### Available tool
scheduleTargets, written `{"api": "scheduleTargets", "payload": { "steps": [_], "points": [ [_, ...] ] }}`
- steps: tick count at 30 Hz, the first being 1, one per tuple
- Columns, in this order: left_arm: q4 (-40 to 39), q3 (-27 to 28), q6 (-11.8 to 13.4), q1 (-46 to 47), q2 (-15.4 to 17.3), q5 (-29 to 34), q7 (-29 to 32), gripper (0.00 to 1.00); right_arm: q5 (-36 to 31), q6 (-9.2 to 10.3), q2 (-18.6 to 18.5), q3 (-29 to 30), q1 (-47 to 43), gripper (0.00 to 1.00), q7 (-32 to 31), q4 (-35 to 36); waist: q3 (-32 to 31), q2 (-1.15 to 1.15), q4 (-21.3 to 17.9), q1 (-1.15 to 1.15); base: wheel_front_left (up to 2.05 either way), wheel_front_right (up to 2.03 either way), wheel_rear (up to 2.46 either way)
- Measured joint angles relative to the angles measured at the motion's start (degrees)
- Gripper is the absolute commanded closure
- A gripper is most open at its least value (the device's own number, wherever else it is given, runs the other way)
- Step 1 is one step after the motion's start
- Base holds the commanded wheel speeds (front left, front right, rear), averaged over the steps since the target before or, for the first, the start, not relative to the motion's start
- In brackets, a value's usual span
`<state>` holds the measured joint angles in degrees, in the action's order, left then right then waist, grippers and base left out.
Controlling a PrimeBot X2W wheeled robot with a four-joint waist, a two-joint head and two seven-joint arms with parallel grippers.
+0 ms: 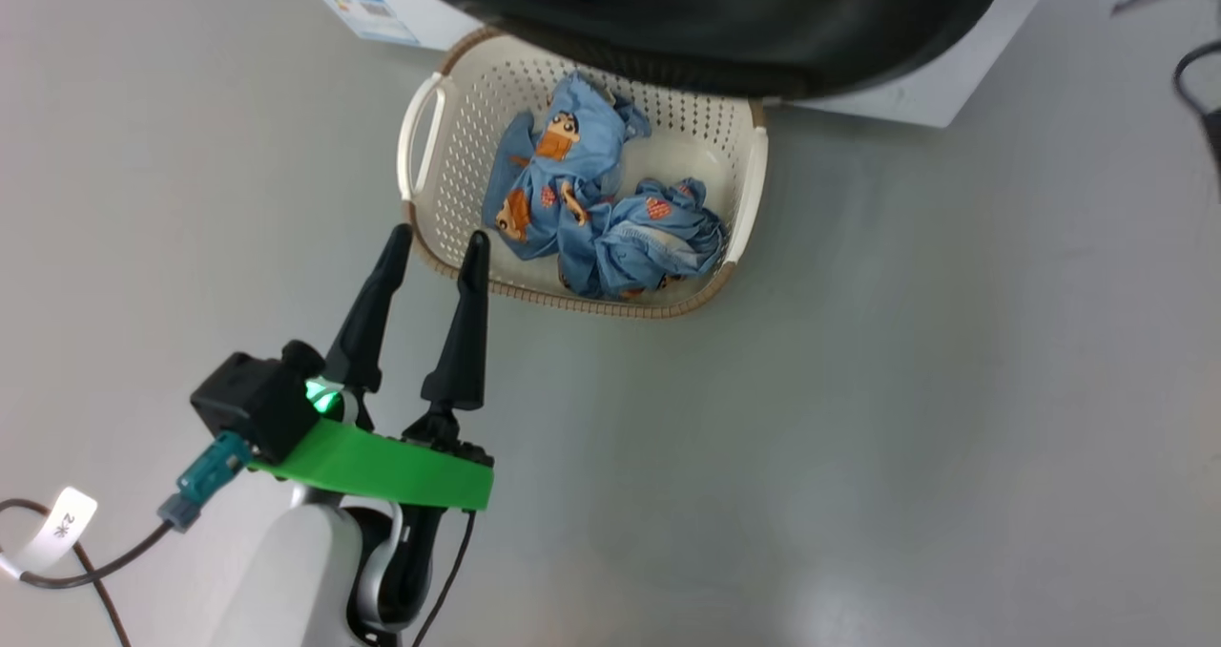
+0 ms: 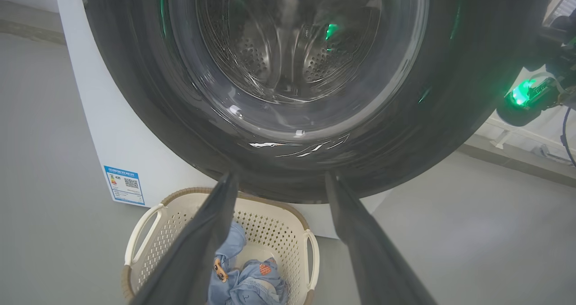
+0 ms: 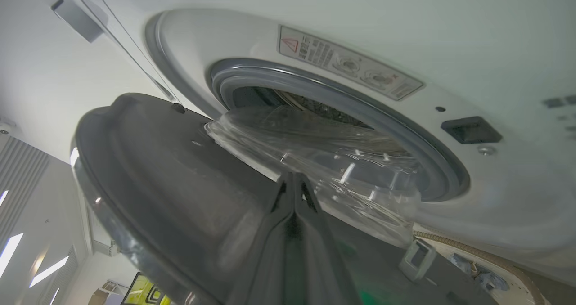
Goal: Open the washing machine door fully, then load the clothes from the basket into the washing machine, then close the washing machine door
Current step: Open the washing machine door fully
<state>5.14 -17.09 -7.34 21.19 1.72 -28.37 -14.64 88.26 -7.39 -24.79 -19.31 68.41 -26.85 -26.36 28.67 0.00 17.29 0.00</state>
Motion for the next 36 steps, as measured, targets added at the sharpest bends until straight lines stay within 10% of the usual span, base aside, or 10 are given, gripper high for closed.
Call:
{"api": "scheduleTargets", "payload": {
  "steps": [36],
  "points": [
    [0.97,4.45,0.00,-9.51,0.10,3.98,0.00,0.00,0.88,0.01,4.30,-12.40,-21.60,1.00,-3.67,14.22,-12.51,0.00,-0.53,0.00,0.00,0.00,0.00]
  ]
}}
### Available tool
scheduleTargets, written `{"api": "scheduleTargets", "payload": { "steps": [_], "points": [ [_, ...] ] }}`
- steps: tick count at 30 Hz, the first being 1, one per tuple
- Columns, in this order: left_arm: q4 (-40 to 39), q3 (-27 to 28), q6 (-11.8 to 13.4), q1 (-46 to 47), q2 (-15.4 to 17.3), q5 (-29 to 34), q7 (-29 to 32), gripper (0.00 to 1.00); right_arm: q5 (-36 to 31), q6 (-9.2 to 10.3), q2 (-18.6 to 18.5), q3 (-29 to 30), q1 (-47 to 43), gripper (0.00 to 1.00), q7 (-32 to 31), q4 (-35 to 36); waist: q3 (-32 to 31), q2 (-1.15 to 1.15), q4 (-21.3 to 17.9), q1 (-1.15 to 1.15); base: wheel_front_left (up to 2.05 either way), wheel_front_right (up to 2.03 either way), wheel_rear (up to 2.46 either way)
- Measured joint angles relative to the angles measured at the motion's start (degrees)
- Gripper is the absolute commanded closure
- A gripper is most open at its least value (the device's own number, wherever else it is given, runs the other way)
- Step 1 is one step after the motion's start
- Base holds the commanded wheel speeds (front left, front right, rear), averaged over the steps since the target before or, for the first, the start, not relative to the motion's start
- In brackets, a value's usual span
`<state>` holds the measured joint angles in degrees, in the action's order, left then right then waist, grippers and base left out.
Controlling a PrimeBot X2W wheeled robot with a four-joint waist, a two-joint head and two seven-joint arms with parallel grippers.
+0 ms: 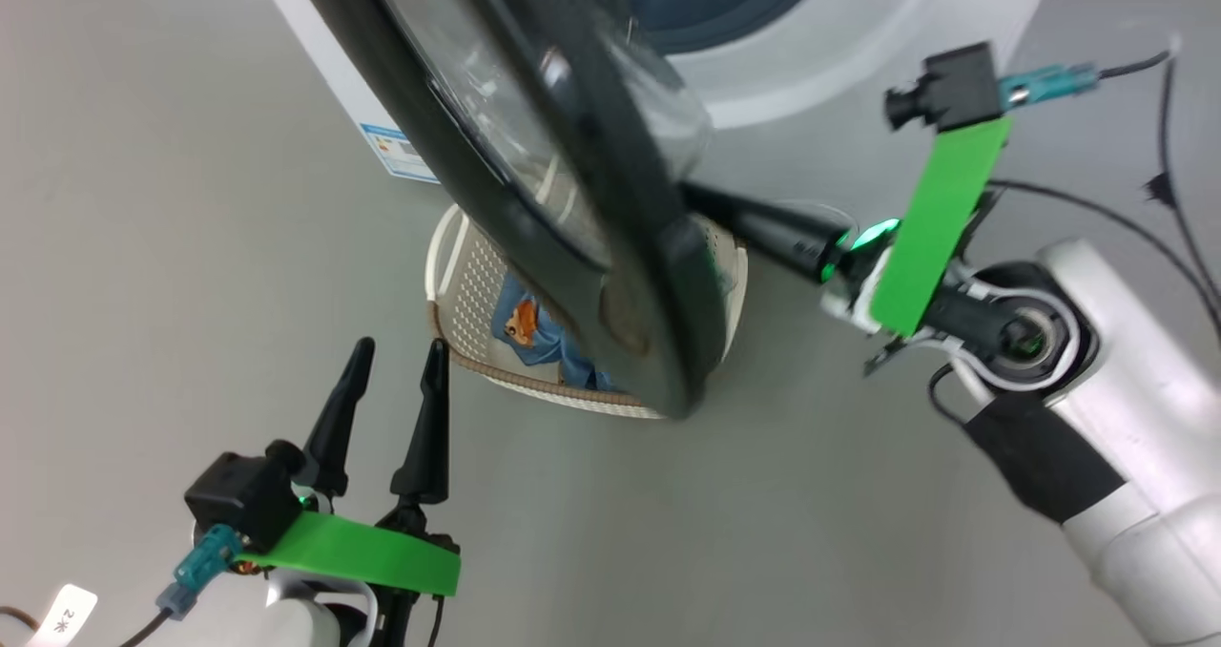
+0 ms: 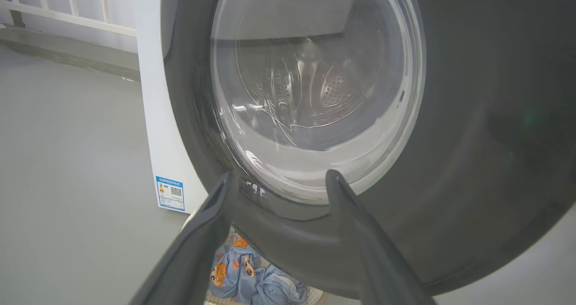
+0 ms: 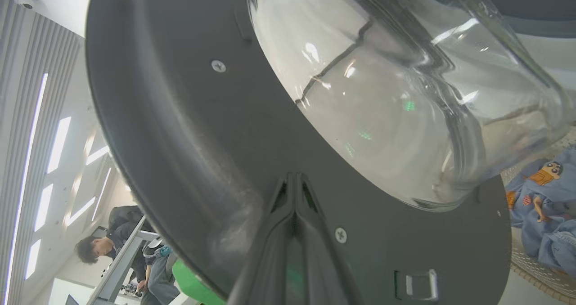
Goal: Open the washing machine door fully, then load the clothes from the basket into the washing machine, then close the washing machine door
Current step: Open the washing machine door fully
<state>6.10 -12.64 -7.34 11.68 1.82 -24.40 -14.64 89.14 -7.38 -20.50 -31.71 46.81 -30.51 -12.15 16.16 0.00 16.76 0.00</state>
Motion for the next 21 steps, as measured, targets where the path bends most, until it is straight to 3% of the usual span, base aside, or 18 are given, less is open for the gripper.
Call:
{"api": "scheduleTargets", "payload": {
  "steps": [12,21],
  "points": [
    [-0.07,0.27,0.00,-1.51,0.01,1.48,0.00,0.00,0.00,0.00,2.46,-4.24,-2.49,1.00,-0.66,3.78,-1.73,0.00,2.41,0.00,0.00,0.00,0.00],
    [-0.05,0.88,0.00,-2.63,0.03,1.49,0.00,0.00,-0.03,0.00,3.58,-4.66,-3.78,1.00,1.80,3.41,-3.01,0.00,1.65,0.00,0.00,0.00,0.00]
  ]
}}
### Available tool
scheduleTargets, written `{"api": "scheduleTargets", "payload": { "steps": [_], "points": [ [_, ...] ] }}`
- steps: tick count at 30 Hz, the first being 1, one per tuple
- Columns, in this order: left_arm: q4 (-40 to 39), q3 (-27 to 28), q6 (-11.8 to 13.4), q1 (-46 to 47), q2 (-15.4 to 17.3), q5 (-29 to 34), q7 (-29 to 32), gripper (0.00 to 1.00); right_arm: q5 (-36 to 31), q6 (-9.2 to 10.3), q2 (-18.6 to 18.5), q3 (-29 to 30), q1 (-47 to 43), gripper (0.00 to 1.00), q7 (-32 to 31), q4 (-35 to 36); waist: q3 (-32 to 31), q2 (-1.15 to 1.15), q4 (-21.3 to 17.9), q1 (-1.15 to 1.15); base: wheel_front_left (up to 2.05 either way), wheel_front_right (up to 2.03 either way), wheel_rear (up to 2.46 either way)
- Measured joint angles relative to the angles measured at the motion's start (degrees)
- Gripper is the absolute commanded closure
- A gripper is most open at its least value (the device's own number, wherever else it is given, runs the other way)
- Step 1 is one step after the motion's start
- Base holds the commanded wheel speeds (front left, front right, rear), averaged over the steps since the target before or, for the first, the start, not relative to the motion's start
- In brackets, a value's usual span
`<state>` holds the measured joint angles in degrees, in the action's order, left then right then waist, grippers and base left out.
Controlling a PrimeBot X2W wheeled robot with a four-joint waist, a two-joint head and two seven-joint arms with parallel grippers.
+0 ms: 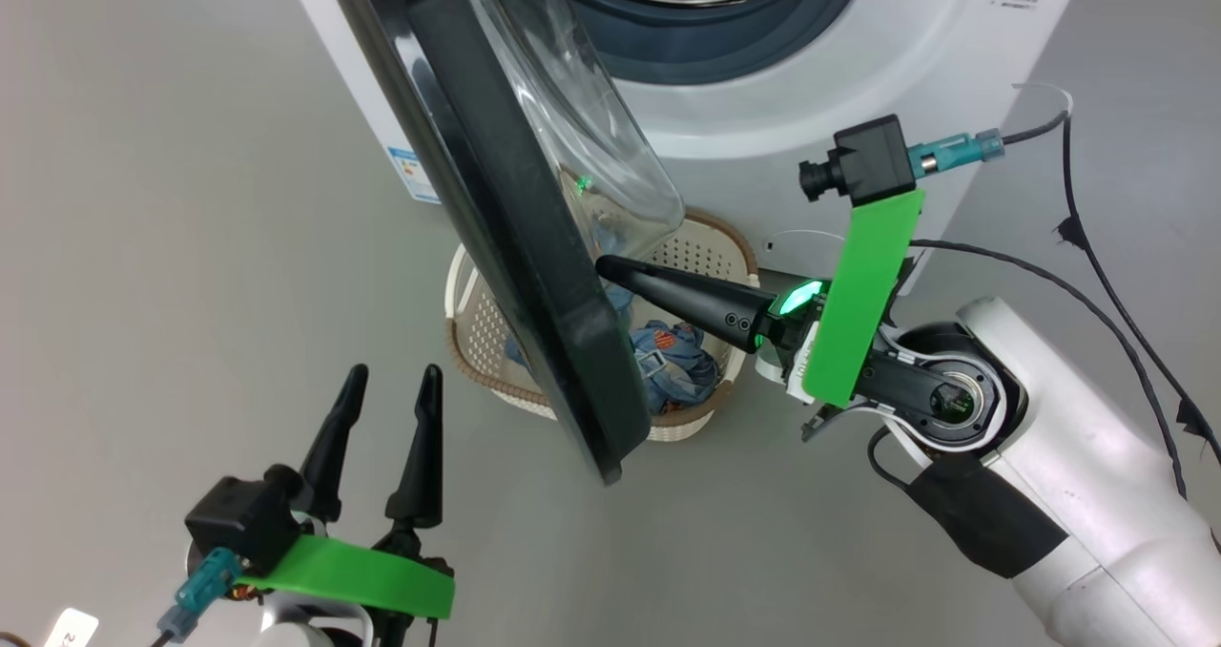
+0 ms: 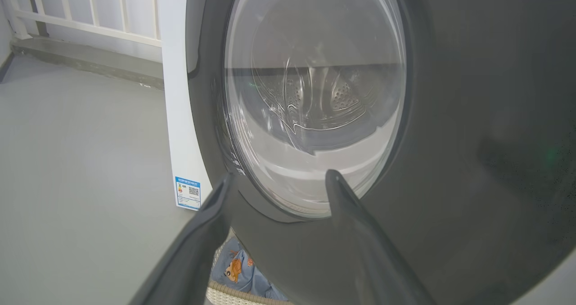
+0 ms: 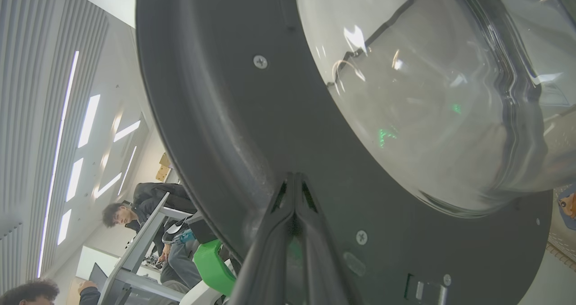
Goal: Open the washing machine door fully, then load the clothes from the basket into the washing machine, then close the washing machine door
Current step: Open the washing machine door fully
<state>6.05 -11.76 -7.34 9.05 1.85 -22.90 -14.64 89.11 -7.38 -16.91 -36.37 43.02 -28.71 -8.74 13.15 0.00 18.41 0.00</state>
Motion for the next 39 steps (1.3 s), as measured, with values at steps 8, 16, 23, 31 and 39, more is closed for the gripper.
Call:
{"api": "scheduleTargets", "payload": {
  "steps": [8,16,23,31,39],
  "points": [
    [0.19,0.11,0.00,-1.27,0.04,0.02,0.00,0.00,-0.82,-0.01,-1.62,0.36,-4.05,0.25,4.92,-2.27,-1.47,0.00,-2.00,0.00,0.00,0.00,0.00],
    [0.68,1.58,0.00,-2.15,0.07,1.01,0.01,0.00,-1.54,-0.01,-4.17,0.31,-7.85,0.00,9.99,-5.71,-2.80,0.00,-4.81,0.00,0.00,0.00,0.00],
    [0.89,2.76,0.00,-2.99,0.10,1.51,0.00,0.00,-1.74,-0.01,-6.54,0.55,-10.96,0.00,14.41,-7.83,-3.99,0.00,-6.87,0.00,0.00,0.00,0.00],
    [0.97,4.05,0.00,-4.64,0.92,1.52,0.01,0.00,-3.63,-0.01,-9.21,0.16,-14.97,0.00,20.69,-8.71,-5.31,0.00,-9.29,0.00,0.00,0.00,0.00],
    [0.76,5.63,0.00,-4.99,1.16,1.54,0.00,0.00,-4.53,-0.01,-11.74,-1.63,-17.69,0.00,26.87,-10.18,-5.45,0.00,-11.82,0.00,0.00,0.00,0.00]
  ]
}}
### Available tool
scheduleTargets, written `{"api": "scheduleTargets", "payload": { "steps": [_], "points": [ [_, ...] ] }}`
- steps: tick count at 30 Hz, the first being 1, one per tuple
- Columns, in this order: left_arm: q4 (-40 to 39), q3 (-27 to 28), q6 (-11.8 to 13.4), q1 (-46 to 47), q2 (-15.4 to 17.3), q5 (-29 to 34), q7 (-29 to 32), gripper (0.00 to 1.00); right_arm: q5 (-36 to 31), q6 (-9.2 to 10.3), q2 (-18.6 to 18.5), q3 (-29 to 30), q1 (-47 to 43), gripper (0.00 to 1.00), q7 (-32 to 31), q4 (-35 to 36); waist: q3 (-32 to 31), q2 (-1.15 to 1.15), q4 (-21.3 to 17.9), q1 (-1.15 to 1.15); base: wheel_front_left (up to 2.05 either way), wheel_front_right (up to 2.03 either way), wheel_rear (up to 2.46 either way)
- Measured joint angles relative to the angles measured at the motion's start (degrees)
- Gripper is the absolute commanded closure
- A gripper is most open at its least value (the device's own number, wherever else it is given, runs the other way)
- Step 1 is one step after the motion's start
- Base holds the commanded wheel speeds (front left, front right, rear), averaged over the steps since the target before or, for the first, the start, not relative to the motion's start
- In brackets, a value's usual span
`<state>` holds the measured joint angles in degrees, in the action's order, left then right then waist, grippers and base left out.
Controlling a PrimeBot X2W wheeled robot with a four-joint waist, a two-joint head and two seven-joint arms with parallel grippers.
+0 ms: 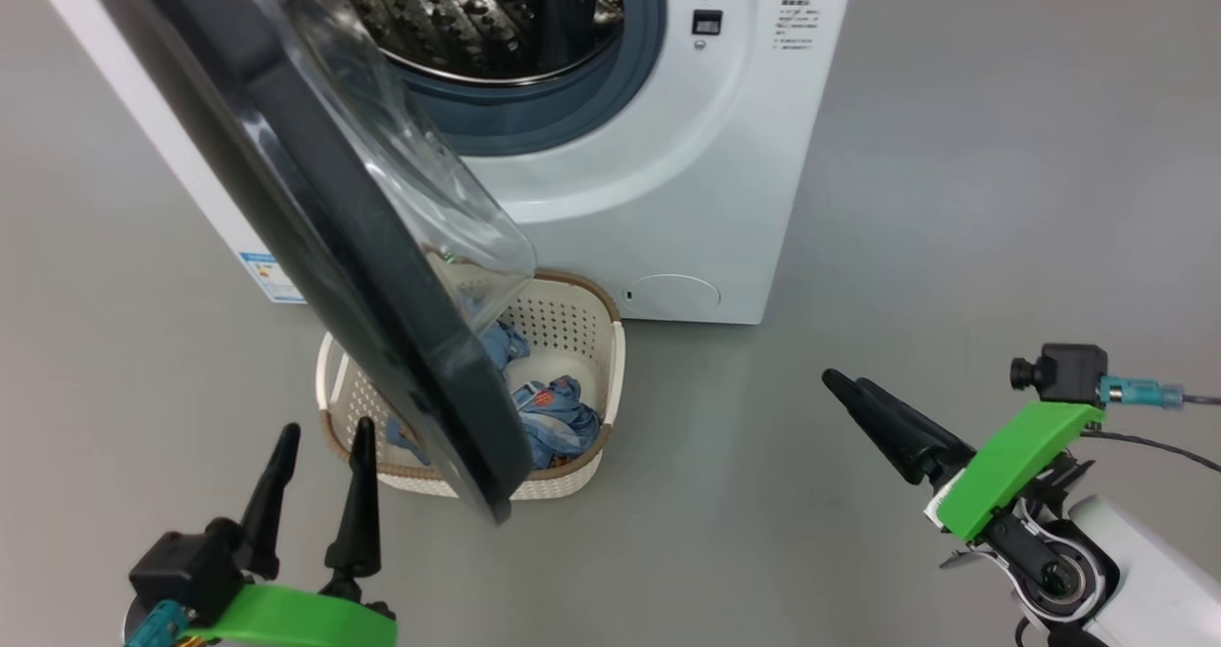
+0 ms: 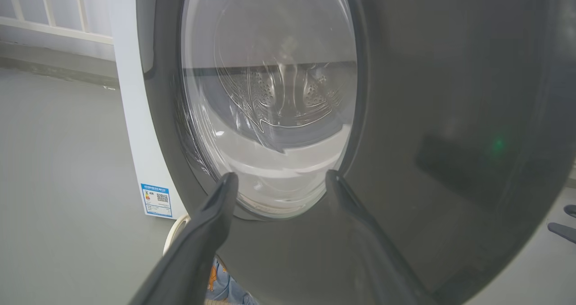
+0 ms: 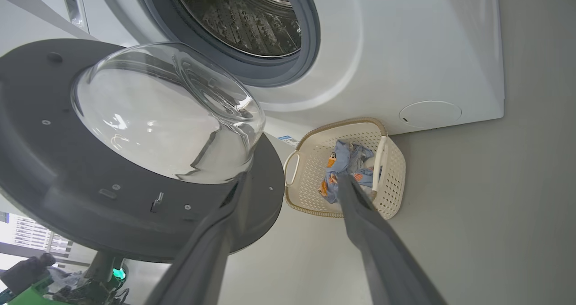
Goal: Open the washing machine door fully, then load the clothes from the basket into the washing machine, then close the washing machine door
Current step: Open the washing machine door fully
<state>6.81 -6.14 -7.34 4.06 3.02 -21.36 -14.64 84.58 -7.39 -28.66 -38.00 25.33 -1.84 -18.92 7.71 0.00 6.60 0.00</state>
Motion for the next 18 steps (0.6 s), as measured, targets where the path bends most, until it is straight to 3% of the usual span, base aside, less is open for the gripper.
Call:
{"api": "scheduleTargets", "payload": {
  "steps": [9,14,18],
  "points": [
    [-0.16,1.27,0.00,-1.16,0.11,0.08,0.00,0.00,-0.63,0.00,-1.96,-0.76,-2.36,0.00,8.05,-1.67,-0.35,0.00,-1.95,0.00,0.00,0.00,0.00],
    [-0.22,1.44,0.00,-1.79,0.12,0.08,0.01,0.00,-4.32,0.00,-3.34,-1.99,-3.08,0.00,14.27,-3.48,-0.40,0.00,-2.38,0.00,0.00,0.00,0.00],
    [-0.22,1.44,0.00,-1.79,0.12,0.09,0.00,0.00,-6.88,0.00,-3.42,-1.79,-3.34,0.00,15.86,-5.54,-0.55,0.00,-2.52,0.00,0.00,0.00,0.00]
  ]
}}
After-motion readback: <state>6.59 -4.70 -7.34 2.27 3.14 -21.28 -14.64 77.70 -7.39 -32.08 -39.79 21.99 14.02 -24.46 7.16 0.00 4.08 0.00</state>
